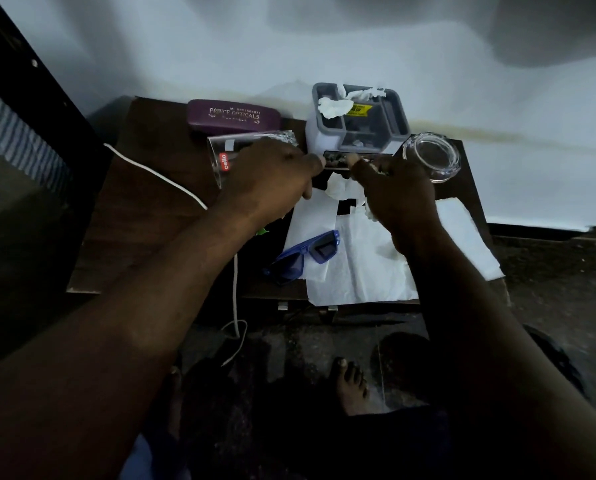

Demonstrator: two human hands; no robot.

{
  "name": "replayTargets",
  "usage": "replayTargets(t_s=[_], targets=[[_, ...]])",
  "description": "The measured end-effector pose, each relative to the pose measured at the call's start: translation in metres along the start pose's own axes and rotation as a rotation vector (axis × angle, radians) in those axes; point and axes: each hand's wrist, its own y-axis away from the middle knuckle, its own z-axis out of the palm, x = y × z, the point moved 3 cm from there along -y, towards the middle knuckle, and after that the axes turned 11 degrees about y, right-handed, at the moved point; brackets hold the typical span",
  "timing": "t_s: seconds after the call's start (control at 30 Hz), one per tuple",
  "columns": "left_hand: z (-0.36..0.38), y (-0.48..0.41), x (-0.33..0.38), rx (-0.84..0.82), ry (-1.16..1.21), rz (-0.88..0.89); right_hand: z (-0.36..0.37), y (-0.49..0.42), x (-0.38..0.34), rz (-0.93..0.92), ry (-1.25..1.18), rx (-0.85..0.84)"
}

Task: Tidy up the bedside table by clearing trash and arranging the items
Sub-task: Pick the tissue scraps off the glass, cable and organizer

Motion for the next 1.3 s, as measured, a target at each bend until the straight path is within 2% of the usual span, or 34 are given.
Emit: replayTargets(t_s=[0.1,0.23,0.37,0.6,0.8,0.93,1.1,1.3], targets=[[-0.002,-0.001,0.000,0.001,-0.032,0.009,0.004,0.003,-0.003,-0.049,0.206,-0.060],[-0.003,-0.002,-0.003,0.007,-0.069,0.029,0.011,0.009,-0.008,-0.134,0.318,-0.143],[-0.003,0.000,-0.004,-0.004,-0.105,0.053,0.011,0.010,-0.010,-0.201,0.454,-0.081],[-0.003,0.006,0.003,-0.031,-0.163,0.105,-0.009,0.012,-0.023,-0.128,0.119,0.194],[0.011,0.011,0.007,-0.095,-0.230,0.101,-0.021,0.012,-0.013,-0.075,-0.016,0.217],[0.025,0.013,0.008,-0.124,-0.251,0.126,-0.032,0.006,-0.001,-0.003,-0.191,0.179],[0.052,0.019,0.011,-0.189,-0.339,0.174,-0.051,0.007,0.016,0.033,-0.179,0.251],[0.090,0.027,0.020,-0.244,-0.416,0.235,-0.069,0.012,0.040,0.086,-0.194,0.220]])
